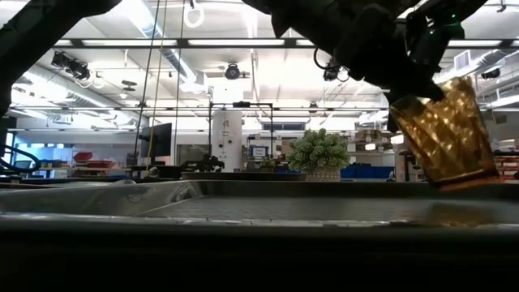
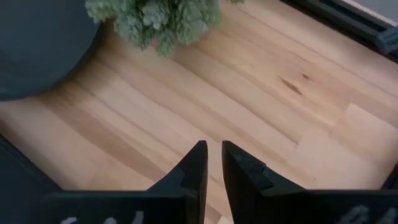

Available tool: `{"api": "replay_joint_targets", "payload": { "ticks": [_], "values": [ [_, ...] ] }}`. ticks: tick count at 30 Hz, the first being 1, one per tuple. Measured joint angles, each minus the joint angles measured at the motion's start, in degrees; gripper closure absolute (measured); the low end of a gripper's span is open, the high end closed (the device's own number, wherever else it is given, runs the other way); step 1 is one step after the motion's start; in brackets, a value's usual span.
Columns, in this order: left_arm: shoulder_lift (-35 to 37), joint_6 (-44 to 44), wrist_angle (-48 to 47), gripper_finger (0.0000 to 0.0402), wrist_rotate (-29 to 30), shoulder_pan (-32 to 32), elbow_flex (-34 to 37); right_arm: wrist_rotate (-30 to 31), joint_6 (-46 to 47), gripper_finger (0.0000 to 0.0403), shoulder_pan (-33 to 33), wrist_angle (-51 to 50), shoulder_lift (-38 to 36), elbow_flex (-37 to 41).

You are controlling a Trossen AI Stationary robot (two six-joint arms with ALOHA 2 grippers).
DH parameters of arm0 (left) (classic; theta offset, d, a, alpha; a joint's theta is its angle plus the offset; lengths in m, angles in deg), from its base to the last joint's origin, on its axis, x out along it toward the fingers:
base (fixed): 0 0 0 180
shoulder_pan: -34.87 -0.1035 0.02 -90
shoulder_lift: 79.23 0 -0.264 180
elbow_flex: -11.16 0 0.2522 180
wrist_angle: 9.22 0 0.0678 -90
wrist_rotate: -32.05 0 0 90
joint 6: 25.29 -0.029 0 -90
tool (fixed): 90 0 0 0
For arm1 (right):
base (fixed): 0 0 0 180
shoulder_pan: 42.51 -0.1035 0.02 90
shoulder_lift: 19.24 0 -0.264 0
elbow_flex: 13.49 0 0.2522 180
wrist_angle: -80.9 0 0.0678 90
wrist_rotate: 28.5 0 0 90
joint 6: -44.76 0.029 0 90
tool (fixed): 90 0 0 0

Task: Pick and place plate/cup/fork/spoon on tray
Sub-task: Put the brown cup to the top right of the black tray

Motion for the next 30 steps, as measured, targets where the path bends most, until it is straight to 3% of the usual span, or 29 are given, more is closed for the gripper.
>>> {"api": "replay_joint_targets", "payload": {
  "ticks": [15, 30],
  "values": [
    [0.04, -3.73, -5.74, 0.0376, -0.08, 0.09, -0.15, -1.28, -0.02, 0.0349, 0.0, 1.05, 0.0, 0.0],
    [0.02, -6.78, 1.0, 0.0283, 0.14, 0.09, -0.02, -1.53, -0.56, 0.0349, 0.0, 1.02, 0.0, 0.0]
  ]
}}
